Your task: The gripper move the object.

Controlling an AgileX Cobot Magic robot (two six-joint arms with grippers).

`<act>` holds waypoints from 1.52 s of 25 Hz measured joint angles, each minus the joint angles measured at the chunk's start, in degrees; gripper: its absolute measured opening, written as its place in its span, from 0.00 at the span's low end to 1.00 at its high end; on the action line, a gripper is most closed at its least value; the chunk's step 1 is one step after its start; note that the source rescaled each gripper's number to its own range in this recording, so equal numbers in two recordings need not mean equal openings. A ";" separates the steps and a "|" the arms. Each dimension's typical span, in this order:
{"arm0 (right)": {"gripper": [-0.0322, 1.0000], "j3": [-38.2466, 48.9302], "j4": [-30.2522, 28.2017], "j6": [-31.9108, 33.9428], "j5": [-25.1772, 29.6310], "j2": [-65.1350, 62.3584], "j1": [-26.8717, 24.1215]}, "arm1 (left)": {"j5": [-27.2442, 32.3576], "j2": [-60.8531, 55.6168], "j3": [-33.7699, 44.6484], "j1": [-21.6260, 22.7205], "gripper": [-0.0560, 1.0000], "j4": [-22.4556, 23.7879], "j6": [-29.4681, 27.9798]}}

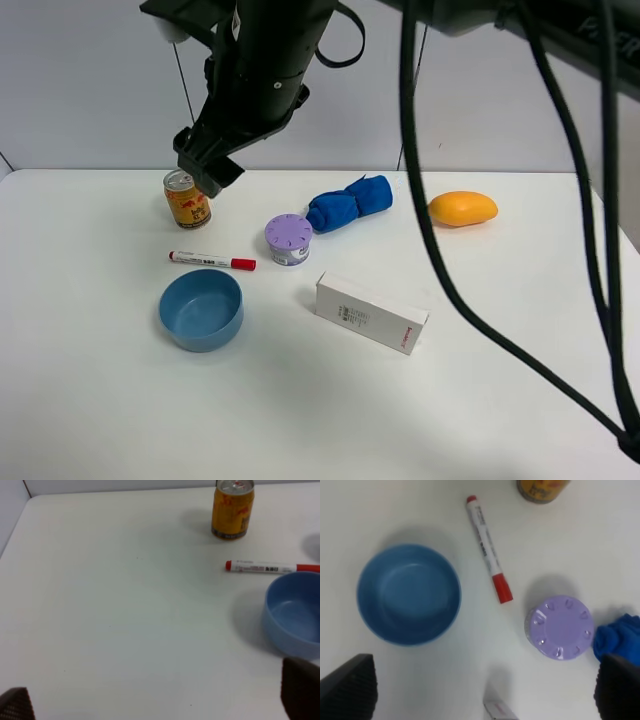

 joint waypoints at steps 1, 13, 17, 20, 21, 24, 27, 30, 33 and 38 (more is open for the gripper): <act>0.86 0.00 0.00 1.30 0.00 -0.73 0.00 | 0.00 0.00 0.00 0.00 1.00 0.00 0.00; 0.86 0.00 -8.79 8.19 0.07 -7.58 -10.37 | 0.00 0.00 0.00 0.00 1.00 0.00 0.00; 0.86 0.00 -10.18 8.19 0.07 -9.89 -17.48 | 0.00 0.00 0.00 0.00 1.00 0.00 0.00; 0.86 0.53 -10.67 8.20 0.07 -12.19 -22.60 | 0.00 0.00 0.00 0.00 1.00 0.00 0.00; 0.86 1.43 -10.67 8.20 0.07 -13.31 -24.31 | 0.00 0.00 0.00 0.00 1.00 0.00 0.00; 0.86 6.07 -10.67 8.20 0.07 -17.19 -28.60 | 0.00 0.00 0.00 0.00 1.00 0.00 0.00; 0.86 13.00 -10.67 8.31 0.07 -21.70 -32.15 | 0.00 0.00 0.00 0.00 1.00 0.00 0.00; 0.86 20.32 -10.67 9.59 0.07 -26.57 -35.21 | 0.00 0.00 0.00 0.00 1.00 0.00 0.00; 0.86 26.48 -10.61 10.75 0.07 -31.79 -38.60 | 0.00 0.00 0.00 0.00 1.00 0.00 0.00; 0.86 36.16 -10.55 11.19 0.13 -40.74 -45.13 | 0.00 0.00 0.00 0.00 1.00 0.00 0.00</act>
